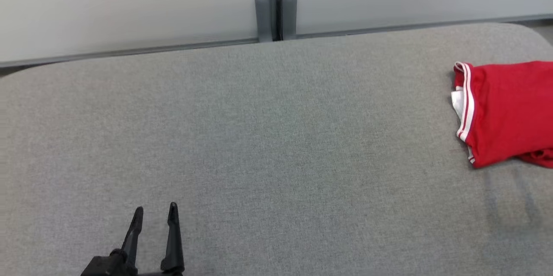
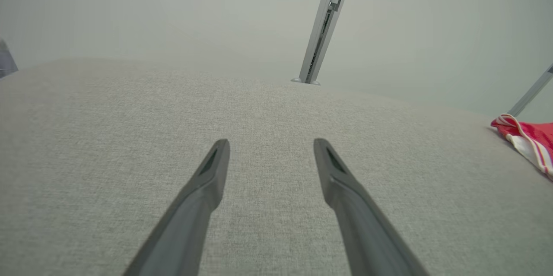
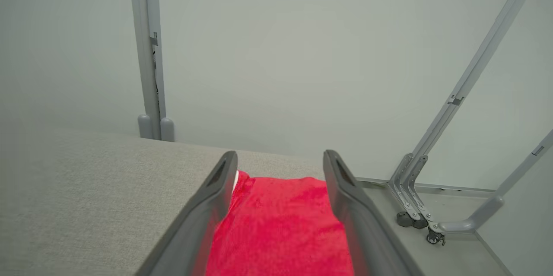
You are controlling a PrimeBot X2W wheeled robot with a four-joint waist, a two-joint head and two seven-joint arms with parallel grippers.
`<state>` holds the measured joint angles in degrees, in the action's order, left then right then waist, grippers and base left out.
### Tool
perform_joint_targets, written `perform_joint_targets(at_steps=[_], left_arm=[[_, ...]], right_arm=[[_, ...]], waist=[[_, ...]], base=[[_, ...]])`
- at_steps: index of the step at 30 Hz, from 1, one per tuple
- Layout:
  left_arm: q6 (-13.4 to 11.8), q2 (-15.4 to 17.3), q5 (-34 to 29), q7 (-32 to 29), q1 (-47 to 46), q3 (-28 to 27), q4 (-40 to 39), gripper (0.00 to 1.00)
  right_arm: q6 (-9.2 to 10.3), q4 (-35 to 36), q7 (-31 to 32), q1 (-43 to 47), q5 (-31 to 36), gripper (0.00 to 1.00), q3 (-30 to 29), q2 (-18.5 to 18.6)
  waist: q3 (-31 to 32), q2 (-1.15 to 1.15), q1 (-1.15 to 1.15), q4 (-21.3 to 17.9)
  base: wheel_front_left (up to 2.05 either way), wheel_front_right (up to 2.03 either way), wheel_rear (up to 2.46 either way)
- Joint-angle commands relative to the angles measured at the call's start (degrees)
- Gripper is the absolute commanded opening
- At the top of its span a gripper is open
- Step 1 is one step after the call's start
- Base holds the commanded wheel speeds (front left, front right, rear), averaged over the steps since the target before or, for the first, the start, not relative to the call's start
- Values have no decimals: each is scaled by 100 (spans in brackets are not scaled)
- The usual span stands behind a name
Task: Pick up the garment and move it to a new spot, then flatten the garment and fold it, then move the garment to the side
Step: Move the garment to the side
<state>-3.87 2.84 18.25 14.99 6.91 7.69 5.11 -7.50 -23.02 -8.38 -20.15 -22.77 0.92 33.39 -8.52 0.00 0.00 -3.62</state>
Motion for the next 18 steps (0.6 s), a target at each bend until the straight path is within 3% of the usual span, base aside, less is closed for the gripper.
perform_joint_targets(at_steps=[1, 11, 14, 18], left_arm=[[-66, 16, 103, 25, 153, -82, 27, 100], [-171, 17, -28, 25, 690, -401, 339, 100], [-176, 15, -71, 25, 737, -464, 437, 100], [-168, 16, -97, 25, 768, -572, 589, 100]], right_arm=[[1, 95, -218, 399, 231, 100, -94, -277], [1, 1016, -691, 2418, 1715, 100, -718, -2350], [1, 1221, -688, 2798, 1883, 100, -720, -2705], [1, 1302, -690, 3007, 1971, 100, -608, -2880]], waist=[[480, 0, 0, 116], [1159, 0, 0, 183], [1237, 0, 0, 167], [1298, 0, 0, 137]], base=[[0, 0, 0], [0, 0, 0], [0, 0, 0], [0, 0, 0]])
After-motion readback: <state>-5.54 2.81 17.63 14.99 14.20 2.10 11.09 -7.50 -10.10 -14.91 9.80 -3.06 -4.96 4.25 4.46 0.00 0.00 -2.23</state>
